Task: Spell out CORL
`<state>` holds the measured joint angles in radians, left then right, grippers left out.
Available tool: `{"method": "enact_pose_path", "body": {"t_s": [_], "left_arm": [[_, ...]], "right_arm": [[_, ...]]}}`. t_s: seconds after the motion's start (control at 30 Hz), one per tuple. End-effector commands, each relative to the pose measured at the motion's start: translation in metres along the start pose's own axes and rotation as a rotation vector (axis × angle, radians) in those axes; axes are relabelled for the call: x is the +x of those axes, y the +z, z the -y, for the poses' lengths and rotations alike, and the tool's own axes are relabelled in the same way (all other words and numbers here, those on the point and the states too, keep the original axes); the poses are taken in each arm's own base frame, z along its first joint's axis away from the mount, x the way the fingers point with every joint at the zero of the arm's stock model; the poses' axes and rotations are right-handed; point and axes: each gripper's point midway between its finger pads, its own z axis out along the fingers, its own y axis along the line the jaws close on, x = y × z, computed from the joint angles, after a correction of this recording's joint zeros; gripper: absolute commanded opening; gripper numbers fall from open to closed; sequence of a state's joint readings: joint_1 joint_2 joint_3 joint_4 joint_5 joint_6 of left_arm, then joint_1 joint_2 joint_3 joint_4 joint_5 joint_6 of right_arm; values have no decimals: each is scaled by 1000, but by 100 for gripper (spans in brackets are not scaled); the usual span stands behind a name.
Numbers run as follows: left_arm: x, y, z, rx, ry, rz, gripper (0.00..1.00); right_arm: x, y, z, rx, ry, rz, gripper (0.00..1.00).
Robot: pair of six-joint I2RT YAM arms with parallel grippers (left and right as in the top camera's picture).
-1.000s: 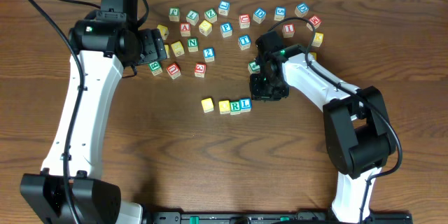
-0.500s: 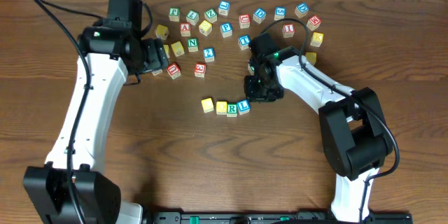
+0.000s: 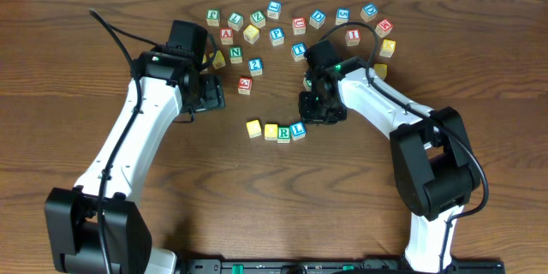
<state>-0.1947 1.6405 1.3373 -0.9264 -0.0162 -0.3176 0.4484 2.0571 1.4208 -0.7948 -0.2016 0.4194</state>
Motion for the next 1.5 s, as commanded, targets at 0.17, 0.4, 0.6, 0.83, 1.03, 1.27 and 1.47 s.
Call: {"method": "enact_pose_path", "body": {"t_s": [0.17,0.4,0.6,0.83,1.03,1.27,1.47], "left_arm": [[25,19,6,50,2,-87,68],[30,24,9,71,4,-100,62],[34,35,8,71,-8,-98,60],[36,37,8,69,-49,-102,60],[38,37,9,68,-47,-106,60],[40,37,16,73,-26,-104,60],[42,39,15,71,-26,-108,60]], "right_arm": [[-2,3,11,64,58,21,32],[-6,2,13,81,54,42,48],[-6,4,12,88,46,50,65],[-7,4,12,87,46,51,82],[-7,4,12,87,46,51,83],[-7,4,12,87,46,50,84],[-7,4,12,88,46,51,86]]}}
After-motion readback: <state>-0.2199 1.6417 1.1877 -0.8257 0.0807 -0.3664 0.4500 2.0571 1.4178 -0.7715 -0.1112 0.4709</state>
